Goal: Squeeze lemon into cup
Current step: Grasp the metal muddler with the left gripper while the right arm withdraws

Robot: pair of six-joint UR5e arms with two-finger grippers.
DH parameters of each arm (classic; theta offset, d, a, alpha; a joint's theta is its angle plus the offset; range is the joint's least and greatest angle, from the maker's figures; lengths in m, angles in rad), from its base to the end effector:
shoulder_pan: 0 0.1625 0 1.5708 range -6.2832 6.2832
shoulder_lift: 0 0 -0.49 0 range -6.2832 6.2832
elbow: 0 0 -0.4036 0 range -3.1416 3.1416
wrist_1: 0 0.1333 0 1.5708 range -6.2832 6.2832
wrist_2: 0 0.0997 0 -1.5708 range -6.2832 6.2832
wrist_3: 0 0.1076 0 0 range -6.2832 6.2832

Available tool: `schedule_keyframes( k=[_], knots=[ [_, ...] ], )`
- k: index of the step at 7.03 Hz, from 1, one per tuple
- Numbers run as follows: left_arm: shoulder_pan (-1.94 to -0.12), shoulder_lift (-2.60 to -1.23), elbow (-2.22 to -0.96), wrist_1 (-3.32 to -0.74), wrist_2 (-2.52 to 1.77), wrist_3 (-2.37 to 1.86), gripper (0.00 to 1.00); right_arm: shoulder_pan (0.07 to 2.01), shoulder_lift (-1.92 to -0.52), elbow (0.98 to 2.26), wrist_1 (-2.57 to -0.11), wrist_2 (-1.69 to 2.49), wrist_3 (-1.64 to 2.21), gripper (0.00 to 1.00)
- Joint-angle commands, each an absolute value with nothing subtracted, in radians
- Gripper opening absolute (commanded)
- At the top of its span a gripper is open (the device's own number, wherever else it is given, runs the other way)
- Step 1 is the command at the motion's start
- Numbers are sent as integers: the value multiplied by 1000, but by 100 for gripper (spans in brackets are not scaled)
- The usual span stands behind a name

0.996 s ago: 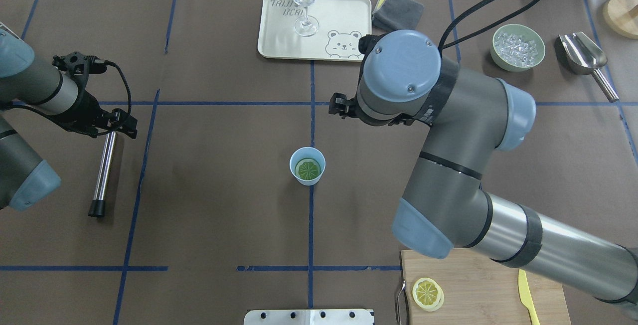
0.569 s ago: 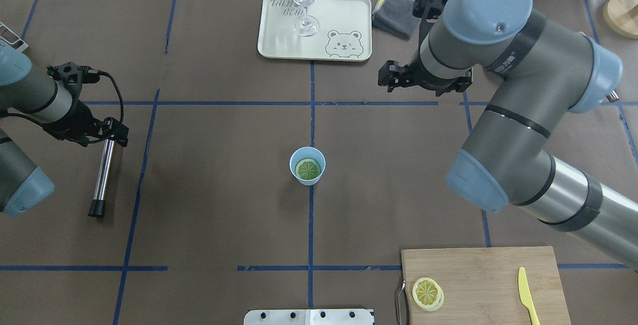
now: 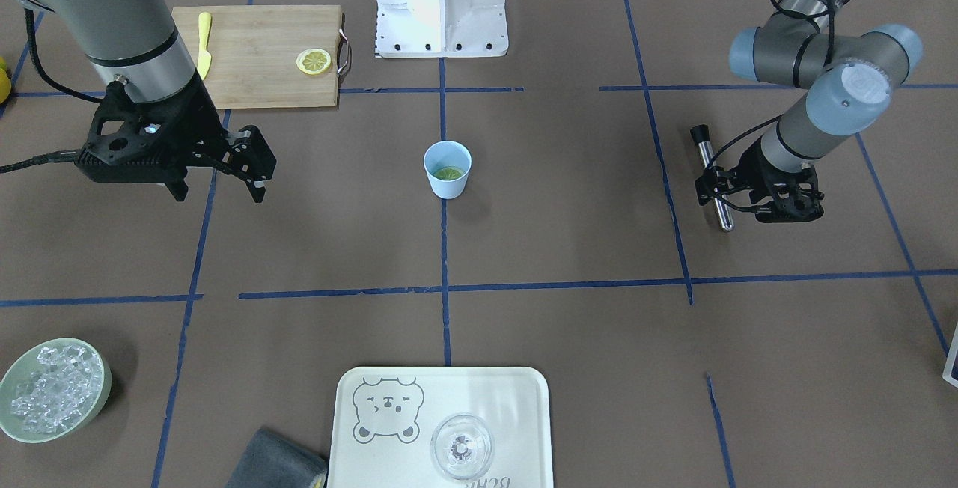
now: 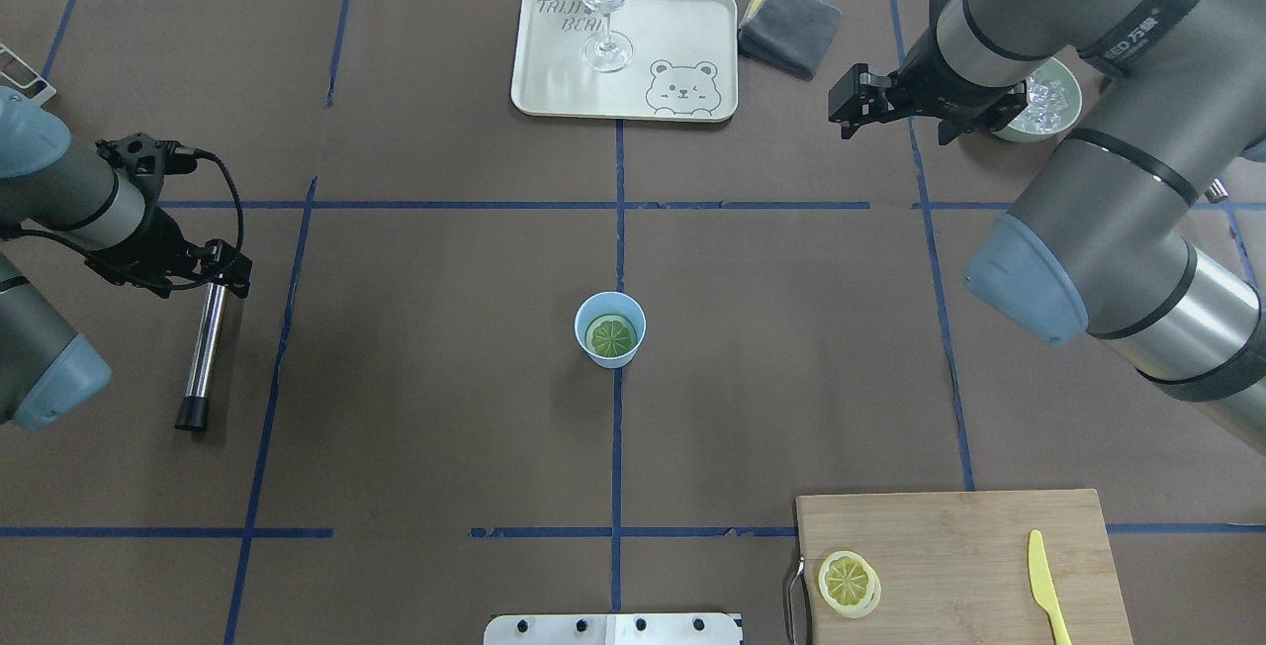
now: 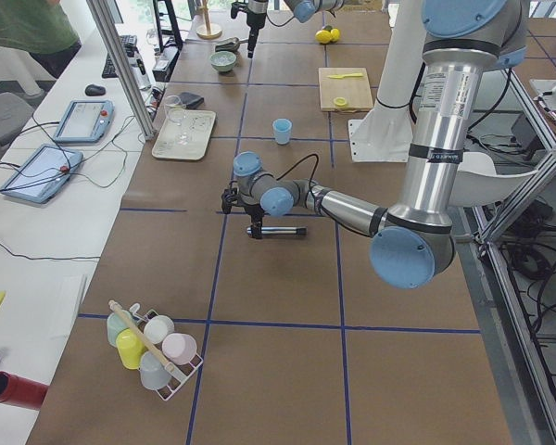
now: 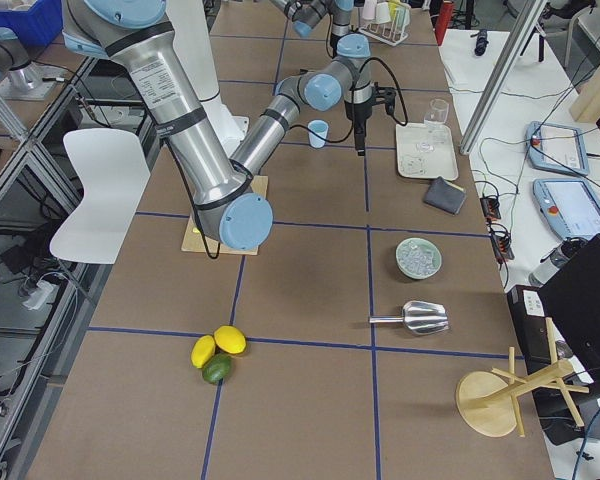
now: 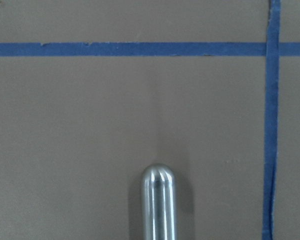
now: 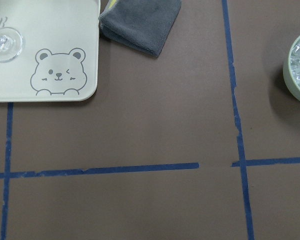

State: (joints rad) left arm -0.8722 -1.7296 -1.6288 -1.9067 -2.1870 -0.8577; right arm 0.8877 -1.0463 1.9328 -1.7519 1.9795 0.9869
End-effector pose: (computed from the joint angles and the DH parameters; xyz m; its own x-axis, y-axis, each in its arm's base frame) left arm 0.3331 -0.5072 0.5819 0.6952 0.0024 -0.7189 -0.0330 0.9990 -0.0286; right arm -0.3340 -0.5539 0.2844 0.7037 0.0632 0.7077 -0.1932 0.9755 0.1050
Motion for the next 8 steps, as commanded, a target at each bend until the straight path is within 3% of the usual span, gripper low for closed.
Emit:
schedule_keyframes(
  k=[1,6,7,8],
  knots=[
    [-870,-1730,-1617,-1910,-2187,-859,100,896,-1049,1933,-1752,1985,980,100],
    [-851,-1732,-1603,-1914,-2187,-858,100,902,-1049,1934,-1752,1985,980,100],
    [-848,-1732,-1605,-1914,-2187,-856,91,902,-1049,1934,-1752,1985,980,100],
    [-850,-1730,-1605,-1914,-2187,-859,74,902,-1049,1934,-1752,1985,980,100]
  ],
)
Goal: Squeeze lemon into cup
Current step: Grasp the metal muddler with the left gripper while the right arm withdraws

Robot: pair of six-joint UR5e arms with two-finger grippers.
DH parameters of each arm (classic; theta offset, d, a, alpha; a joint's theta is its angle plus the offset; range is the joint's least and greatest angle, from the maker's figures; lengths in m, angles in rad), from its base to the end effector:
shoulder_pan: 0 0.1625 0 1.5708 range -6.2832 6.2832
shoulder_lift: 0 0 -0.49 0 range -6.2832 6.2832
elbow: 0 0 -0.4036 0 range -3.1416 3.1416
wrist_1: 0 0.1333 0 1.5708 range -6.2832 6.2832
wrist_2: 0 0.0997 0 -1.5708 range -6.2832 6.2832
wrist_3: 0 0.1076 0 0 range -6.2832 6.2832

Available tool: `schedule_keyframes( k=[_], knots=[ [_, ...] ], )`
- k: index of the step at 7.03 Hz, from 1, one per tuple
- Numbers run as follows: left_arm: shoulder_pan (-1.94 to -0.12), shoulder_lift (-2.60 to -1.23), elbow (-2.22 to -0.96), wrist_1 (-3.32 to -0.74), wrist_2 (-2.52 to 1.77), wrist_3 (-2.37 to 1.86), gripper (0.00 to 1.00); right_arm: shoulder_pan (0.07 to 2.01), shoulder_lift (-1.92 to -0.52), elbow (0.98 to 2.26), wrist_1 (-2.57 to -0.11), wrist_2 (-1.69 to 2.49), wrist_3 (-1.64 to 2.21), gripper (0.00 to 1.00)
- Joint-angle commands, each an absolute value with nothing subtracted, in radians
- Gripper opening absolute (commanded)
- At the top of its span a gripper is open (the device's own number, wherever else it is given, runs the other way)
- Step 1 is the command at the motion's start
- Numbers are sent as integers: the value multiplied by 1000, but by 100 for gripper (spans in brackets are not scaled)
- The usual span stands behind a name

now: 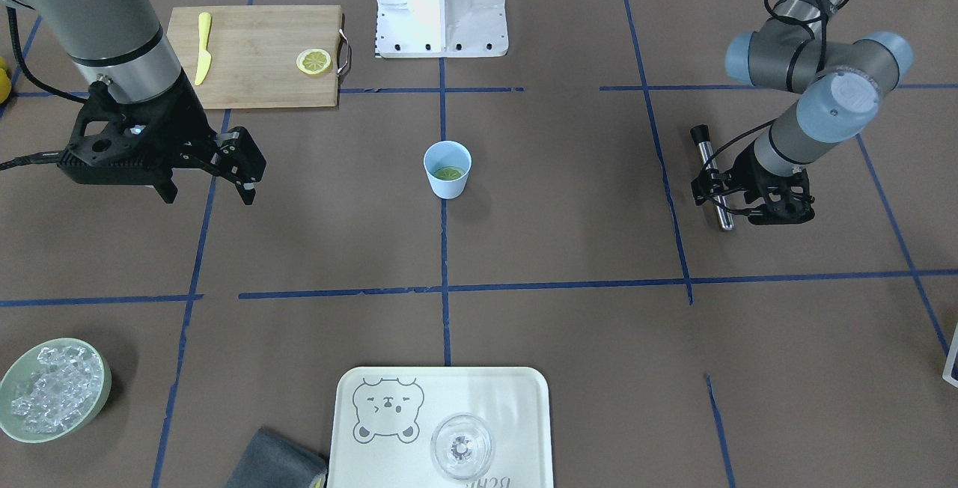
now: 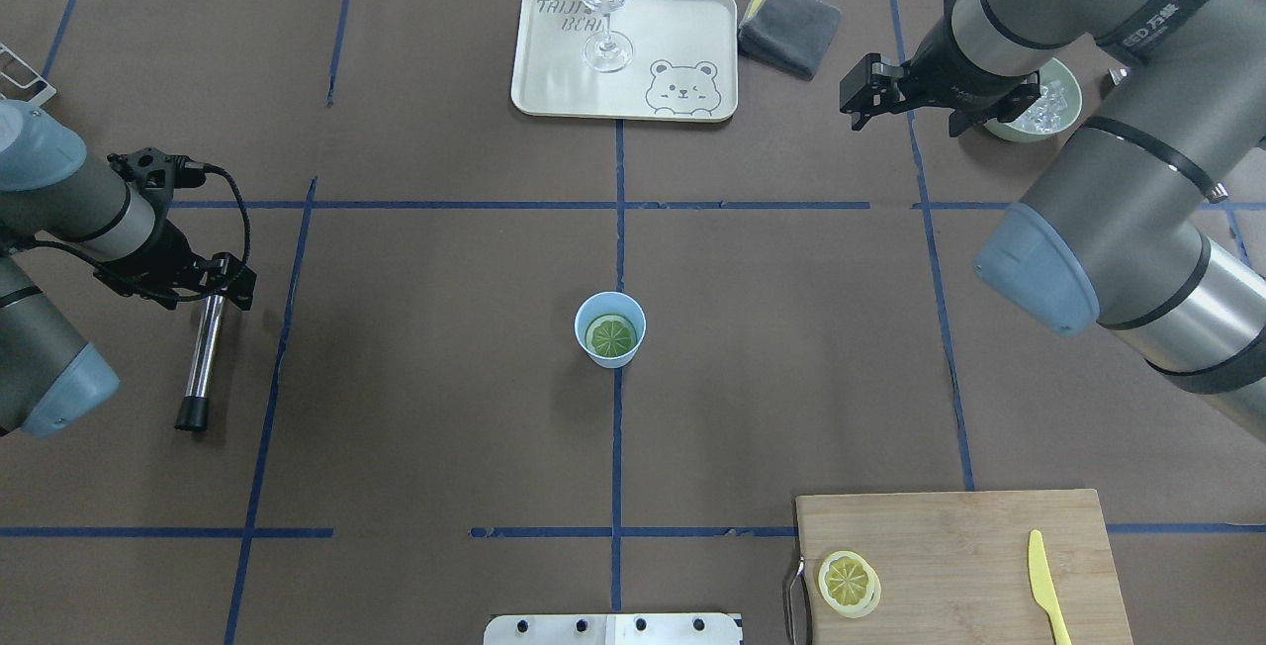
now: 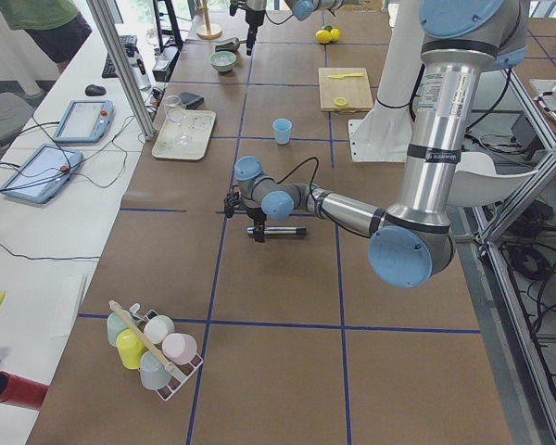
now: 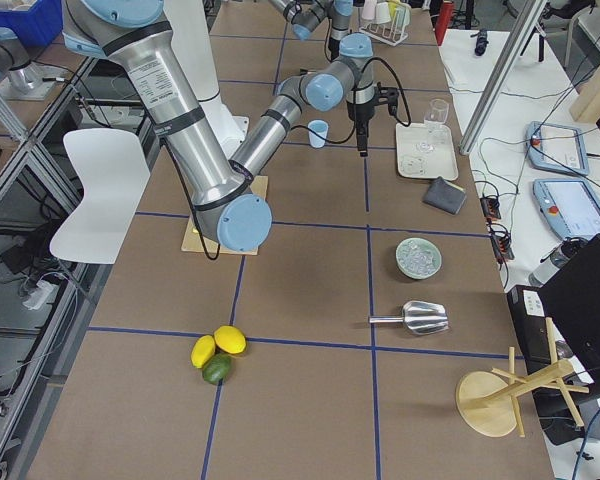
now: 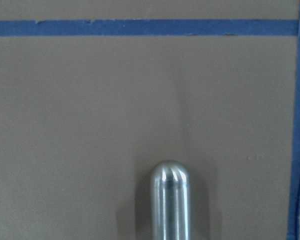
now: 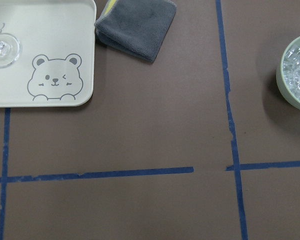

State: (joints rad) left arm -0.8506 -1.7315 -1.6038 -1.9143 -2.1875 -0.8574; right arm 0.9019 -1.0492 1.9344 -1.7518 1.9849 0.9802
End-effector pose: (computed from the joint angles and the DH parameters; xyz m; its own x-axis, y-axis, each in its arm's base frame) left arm 0.3456 -0.5017 0.5929 0.7020 0.0094 -0.7121 -0.0547 0.9977 -0.0408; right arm -0.3259 -0.5575 0.2855 0.7025 0.0667 0.7085 -0.1992 0.9742 0.1058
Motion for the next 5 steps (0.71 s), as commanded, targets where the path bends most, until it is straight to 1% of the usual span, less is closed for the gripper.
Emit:
schedule_keyframes(
  k=[1,2,4,5],
  knots=[
    [-850,-1730,-1605,-1914,-2187,-861,59,902,-1049,1934,-1752,1985,980,100],
    [-850,-1730,-1605,-1914,-2187,-859,42,905,-1049,1934,-1752,1985,980,100],
    [-848,-1730,-1608,-1913,-2187,-861,1,905,-1049,1936,-1752,1985,980,100],
    [-850,-1730,-1623,-1910,-2184,-867,0,907,-1049,1939,-1752,1985,980,100]
  ],
)
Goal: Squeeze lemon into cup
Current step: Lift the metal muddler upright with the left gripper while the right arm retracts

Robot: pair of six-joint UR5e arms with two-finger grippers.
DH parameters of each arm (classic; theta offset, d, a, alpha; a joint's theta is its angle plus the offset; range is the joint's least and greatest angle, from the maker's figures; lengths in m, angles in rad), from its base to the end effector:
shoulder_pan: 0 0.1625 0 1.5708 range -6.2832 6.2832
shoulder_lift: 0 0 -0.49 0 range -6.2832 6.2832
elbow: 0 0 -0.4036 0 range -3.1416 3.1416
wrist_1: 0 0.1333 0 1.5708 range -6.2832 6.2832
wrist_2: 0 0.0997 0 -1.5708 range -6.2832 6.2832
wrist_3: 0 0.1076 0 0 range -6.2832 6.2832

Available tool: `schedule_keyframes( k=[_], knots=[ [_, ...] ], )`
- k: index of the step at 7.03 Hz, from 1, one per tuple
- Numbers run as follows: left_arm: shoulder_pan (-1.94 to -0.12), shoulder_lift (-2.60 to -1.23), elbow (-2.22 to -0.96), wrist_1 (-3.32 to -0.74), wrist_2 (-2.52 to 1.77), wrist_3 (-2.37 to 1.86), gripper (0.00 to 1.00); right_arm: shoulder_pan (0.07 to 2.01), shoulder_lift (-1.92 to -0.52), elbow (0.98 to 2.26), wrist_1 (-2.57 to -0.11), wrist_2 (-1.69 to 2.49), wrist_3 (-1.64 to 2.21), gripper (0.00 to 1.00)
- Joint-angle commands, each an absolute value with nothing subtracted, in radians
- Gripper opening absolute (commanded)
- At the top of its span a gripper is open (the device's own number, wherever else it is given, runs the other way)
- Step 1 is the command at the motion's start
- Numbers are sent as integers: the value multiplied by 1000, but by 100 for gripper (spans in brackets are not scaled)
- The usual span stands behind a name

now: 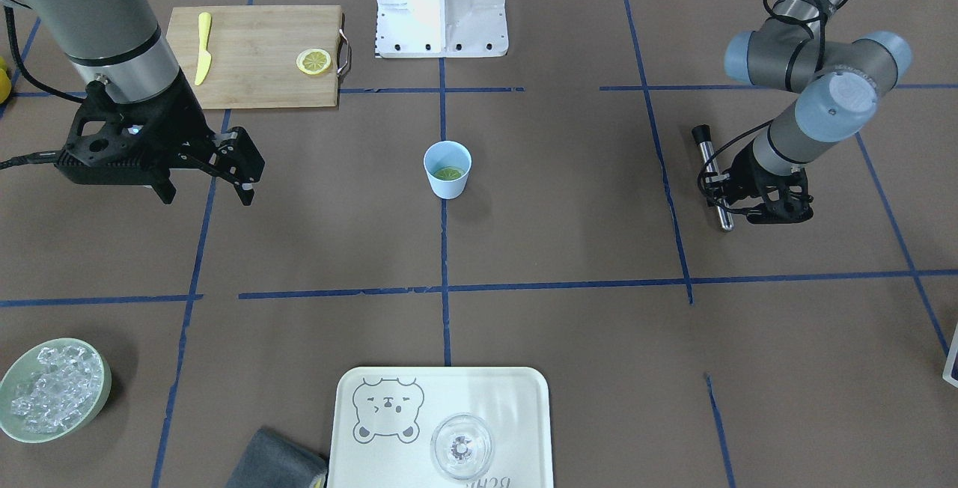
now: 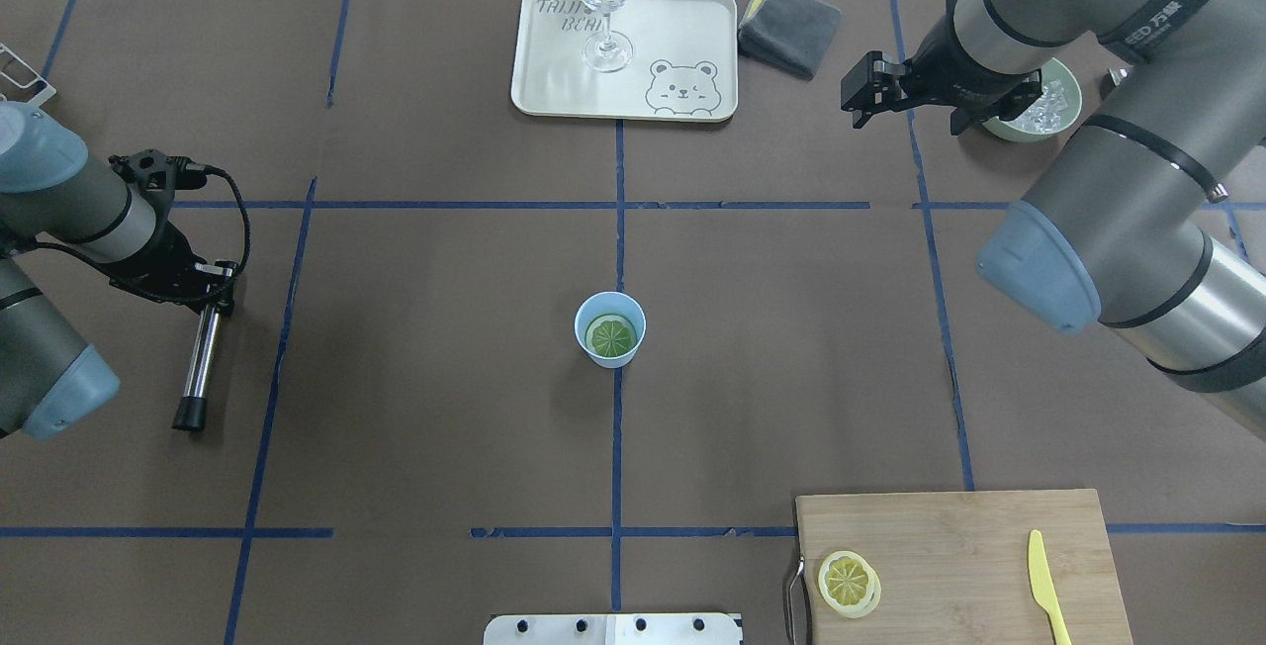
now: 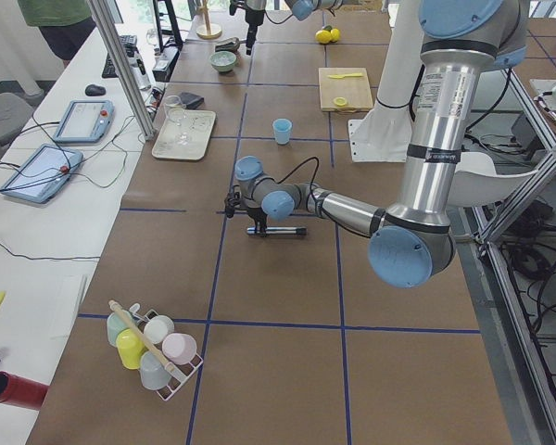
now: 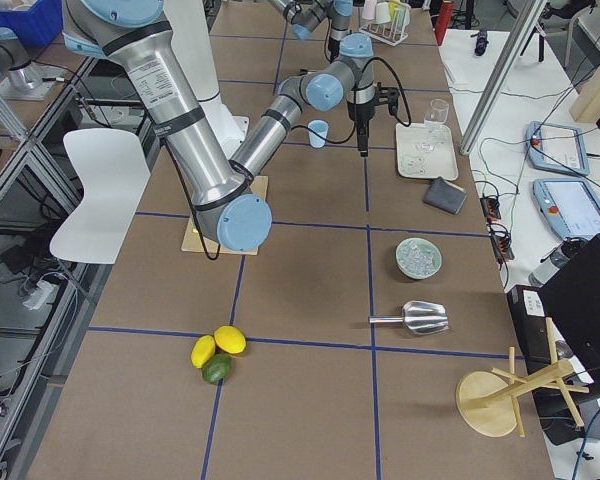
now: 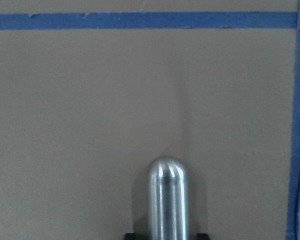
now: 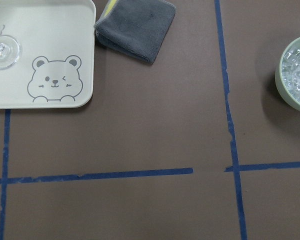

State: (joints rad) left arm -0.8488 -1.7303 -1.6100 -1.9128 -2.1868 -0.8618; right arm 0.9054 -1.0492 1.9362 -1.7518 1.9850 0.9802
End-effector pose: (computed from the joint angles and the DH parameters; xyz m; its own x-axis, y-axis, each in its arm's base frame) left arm 0.3459 -0.5004 0.5906 0.7009 0.0082 -0.7132 -0.0532 0.9978 -0.0408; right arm -0.3236 -0.5582 0.2848 0.7015 0.0681 0.7094 -0.2026 0.9734 0.1069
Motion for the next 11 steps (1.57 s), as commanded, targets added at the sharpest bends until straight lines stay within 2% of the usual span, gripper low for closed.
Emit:
schedule_keyframes(
  k=[1,3,7,9,11],
  knots=[
    [-854,-1723,-1637,-1908,-2184,-865,0,913,-1049,1940,-1752,1991,980,100],
    [-892,-1712,-1724,-1901,-2178,-861,0,949,-1078,1960,-1759,2020,963,100],
    [-910,-1774,-1882,-1907,-1818,-851,0,1124,-1274,1967,-1753,2144,646,100],
    [-901,-1802,-1894,-1911,-1682,-861,0,1178,-1322,1967,-1753,2164,568,100],
    [-900,-1889,-1907,-1914,-1674,-850,0,1277,-1397,1965,-1753,2254,435,100]
  ],
)
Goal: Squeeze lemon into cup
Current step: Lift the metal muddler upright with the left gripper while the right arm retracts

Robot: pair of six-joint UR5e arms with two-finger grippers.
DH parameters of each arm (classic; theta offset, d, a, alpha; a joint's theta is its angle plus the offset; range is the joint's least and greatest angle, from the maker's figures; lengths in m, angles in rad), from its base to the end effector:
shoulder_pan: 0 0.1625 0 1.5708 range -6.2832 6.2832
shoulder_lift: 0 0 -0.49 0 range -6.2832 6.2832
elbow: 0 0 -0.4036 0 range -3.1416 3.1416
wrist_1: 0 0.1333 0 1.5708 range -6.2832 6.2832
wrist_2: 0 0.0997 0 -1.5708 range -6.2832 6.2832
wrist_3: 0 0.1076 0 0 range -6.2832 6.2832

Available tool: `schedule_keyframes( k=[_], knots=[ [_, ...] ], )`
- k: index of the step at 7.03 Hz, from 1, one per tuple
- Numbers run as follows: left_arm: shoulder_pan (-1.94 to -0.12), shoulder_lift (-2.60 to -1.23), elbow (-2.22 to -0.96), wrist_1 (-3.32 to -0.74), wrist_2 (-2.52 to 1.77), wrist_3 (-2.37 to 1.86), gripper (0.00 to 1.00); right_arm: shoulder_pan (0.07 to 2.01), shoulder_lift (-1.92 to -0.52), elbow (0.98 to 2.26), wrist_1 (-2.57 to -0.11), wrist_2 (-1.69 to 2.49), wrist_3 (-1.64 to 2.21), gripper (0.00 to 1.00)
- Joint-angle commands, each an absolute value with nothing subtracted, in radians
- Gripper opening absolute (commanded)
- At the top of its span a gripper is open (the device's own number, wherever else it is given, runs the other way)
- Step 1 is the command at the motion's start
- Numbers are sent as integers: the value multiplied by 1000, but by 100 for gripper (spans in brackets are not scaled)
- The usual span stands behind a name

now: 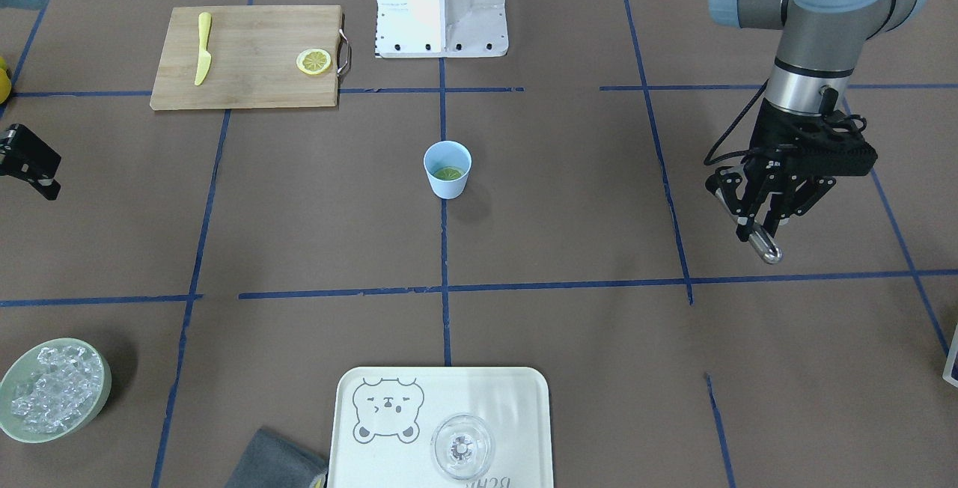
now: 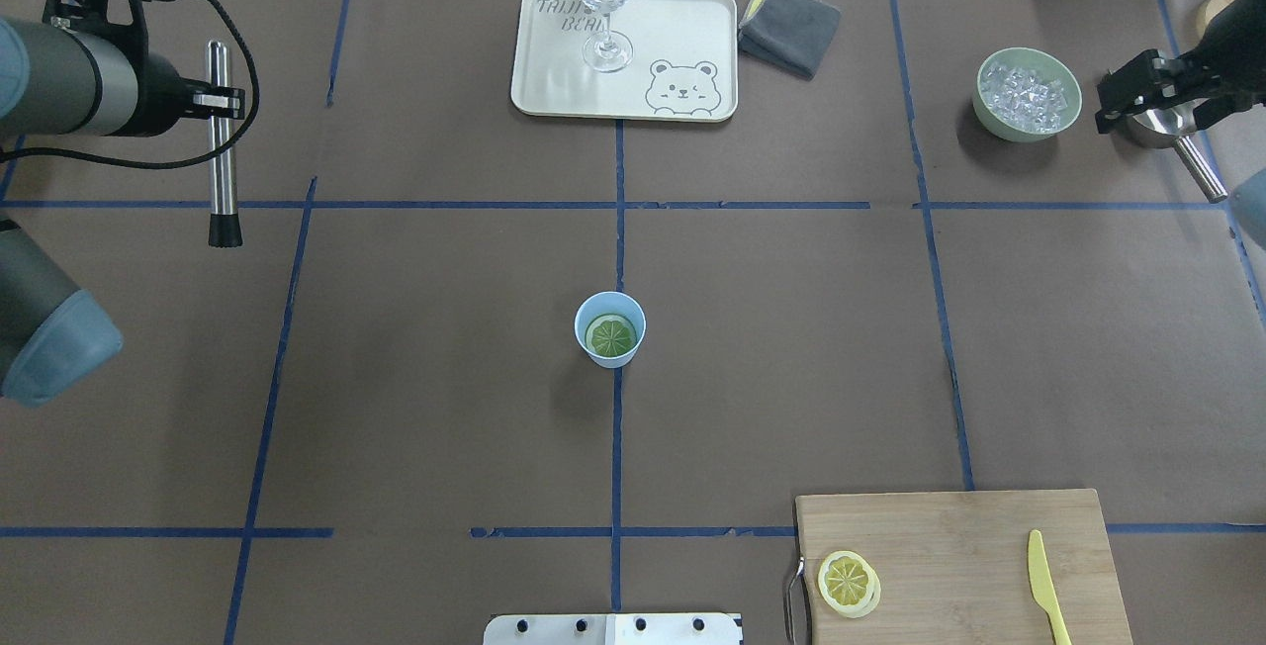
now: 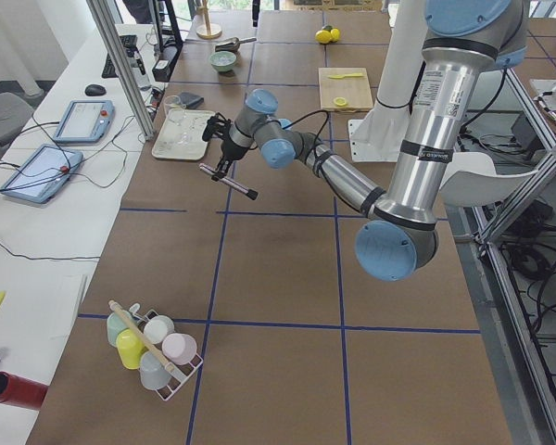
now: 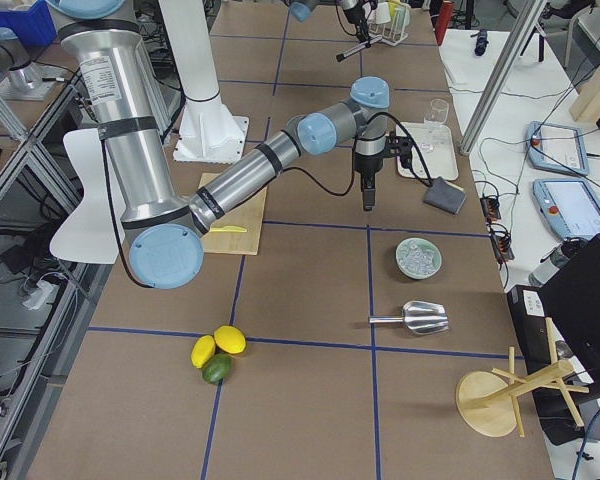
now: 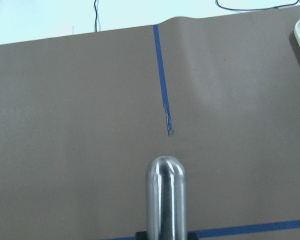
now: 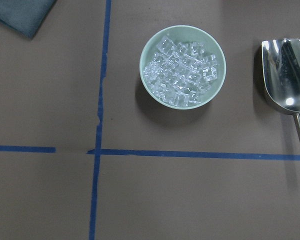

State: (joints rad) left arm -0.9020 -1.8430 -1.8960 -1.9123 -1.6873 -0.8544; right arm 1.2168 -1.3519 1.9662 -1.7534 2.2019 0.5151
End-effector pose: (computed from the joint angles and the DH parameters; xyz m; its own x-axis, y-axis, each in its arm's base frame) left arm 0.2838 -0.5539 0.3901 0.7497 0.1032 -0.6536 0.3033 0.8243 0.4781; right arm -0.1297 -0.5524 0.4454 0.7397 -0.0254 0.6725 -0.0569 0.9933 0.1001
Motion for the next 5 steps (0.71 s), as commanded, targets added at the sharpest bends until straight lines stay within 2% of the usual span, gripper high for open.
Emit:
schedule_keyframes(
  k=[1,2,3,5],
  knots=[
    [-899,-1931,-1895,-1945,-1675,-850,0,1320,-1428,1957,-1753,2275,358,100],
    [-899,-1930,-1872,-2086,-1678,-854,0,1353,-1457,1941,-1753,2276,291,100],
    [-899,-1916,-1785,-2294,-1677,-868,0,1395,-1495,1928,-1753,2281,211,100],
    [-897,-1910,-1805,-2438,-1669,-858,0,1469,-1584,1910,-1753,2336,69,100]
  ],
)
